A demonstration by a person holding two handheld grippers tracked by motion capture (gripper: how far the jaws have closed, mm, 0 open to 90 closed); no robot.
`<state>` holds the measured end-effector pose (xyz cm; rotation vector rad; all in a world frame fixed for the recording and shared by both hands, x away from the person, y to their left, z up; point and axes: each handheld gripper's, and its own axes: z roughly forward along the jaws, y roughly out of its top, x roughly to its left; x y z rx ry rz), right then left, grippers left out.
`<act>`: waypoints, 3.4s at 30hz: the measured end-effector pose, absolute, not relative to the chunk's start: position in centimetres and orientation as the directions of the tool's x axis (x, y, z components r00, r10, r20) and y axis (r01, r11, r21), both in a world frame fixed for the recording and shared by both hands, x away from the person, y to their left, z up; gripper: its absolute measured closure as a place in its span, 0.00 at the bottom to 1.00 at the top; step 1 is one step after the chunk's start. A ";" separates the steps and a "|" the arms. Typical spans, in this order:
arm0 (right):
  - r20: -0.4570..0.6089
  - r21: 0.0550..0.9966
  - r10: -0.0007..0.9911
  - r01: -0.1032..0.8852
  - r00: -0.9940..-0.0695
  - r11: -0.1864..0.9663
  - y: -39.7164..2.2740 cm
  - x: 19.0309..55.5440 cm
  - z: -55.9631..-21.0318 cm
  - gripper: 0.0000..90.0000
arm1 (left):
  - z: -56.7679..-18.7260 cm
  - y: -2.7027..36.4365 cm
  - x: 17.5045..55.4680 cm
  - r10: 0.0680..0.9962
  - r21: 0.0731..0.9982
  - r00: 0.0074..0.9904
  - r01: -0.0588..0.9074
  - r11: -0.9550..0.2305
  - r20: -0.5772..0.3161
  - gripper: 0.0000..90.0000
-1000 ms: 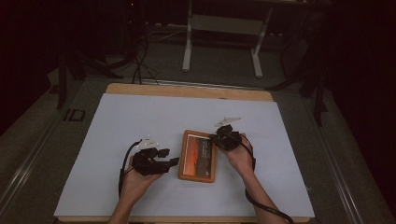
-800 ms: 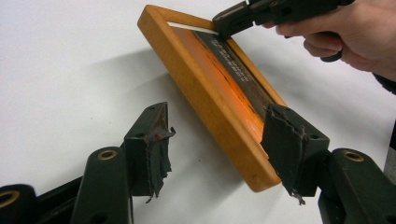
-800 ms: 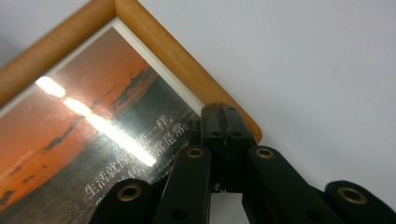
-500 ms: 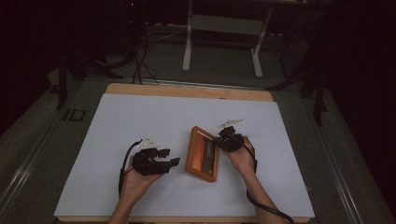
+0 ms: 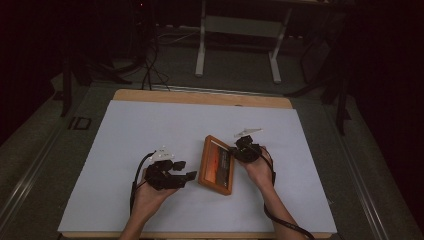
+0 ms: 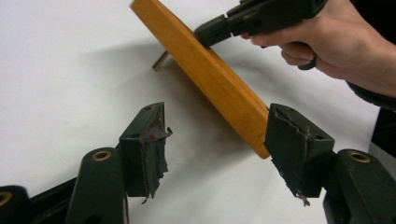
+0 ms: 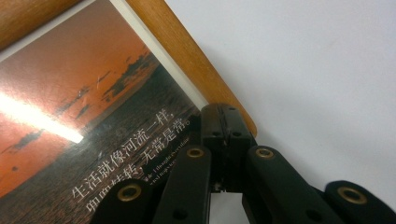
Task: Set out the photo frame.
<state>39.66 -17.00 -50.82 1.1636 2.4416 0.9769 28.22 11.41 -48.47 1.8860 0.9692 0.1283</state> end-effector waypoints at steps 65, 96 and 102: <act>-0.011 0.722 0.777 0.533 -0.630 0.442 -23.5 34.7 -48.1 0.95 | -48.9 3.3 28.2 0.611 0.783 0.720 0.570 -0.249 -0.329 0.72; -0.049 0.856 0.757 0.362 -0.652 0.368 -25.4 30.7 -43.8 1.00 | -48.0 -0.7 26.9 0.566 0.843 0.808 0.414 -0.345 -0.165 0.75; -0.042 0.861 0.759 0.361 -0.650 0.357 -25.4 30.5 -44.0 1.00 | -49.5 -0.2 26.8 0.541 0.842 0.814 0.434 -0.320 -0.214 0.63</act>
